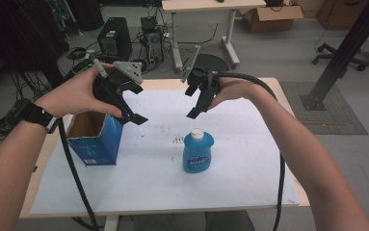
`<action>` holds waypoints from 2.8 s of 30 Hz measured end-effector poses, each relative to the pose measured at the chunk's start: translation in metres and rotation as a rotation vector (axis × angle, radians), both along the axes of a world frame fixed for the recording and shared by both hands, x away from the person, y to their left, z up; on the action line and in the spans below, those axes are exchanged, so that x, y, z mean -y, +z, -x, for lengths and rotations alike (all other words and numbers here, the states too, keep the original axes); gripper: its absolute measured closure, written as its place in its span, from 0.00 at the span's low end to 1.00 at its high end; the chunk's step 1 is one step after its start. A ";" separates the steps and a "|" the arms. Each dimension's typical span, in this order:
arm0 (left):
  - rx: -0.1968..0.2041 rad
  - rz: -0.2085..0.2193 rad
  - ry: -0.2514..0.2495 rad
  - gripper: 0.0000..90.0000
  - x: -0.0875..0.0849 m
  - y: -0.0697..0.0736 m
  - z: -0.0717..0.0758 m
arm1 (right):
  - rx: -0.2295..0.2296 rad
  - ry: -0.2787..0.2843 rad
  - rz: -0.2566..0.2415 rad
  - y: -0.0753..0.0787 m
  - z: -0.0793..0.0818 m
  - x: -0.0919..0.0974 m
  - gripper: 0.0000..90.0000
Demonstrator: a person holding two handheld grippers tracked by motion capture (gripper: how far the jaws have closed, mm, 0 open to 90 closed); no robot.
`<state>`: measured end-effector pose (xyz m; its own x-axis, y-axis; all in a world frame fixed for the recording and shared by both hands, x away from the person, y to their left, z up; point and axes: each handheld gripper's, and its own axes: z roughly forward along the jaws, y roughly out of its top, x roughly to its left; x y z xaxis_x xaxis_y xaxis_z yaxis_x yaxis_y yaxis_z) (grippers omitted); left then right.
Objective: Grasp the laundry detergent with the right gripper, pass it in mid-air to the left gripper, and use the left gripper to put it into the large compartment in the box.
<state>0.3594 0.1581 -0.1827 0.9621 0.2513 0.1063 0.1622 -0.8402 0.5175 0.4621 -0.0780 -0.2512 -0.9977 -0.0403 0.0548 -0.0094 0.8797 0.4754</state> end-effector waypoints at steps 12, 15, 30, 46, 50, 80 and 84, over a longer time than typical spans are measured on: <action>-0.002 0.007 0.007 0.04 -0.002 0.000 0.000 | 0.042 -0.016 -0.107 0.027 0.010 0.030 0.04; -0.002 0.006 0.009 0.04 -0.002 0.000 0.001 | 0.042 -0.023 -0.131 0.032 0.012 0.038 0.04; 0.003 0.005 0.008 0.04 0.000 0.002 0.004 | 0.044 -0.042 -0.285 0.041 0.032 0.090 0.02; 0.012 0.000 0.020 0.04 -0.002 0.004 0.008 | 0.006 -0.065 -0.390 0.012 0.041 0.123 0.01; 0.008 0.004 0.024 0.04 -0.001 0.003 0.008 | -0.007 -0.069 -0.419 0.002 0.045 0.129 0.01; -0.009 -0.006 0.016 0.04 -0.001 -0.005 0.009 | -0.093 -0.074 -0.478 -0.059 0.054 0.136 0.01; -0.011 0.000 0.017 0.04 -0.001 -0.006 0.009 | -0.112 -0.068 -0.492 -0.071 0.057 0.132 0.01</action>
<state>0.3502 0.1594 -0.1891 0.9587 0.2678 0.0957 0.1825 -0.8374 0.5153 0.4048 -0.2104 -0.3218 -0.9881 -0.0237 0.1522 0.1145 0.5480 0.8286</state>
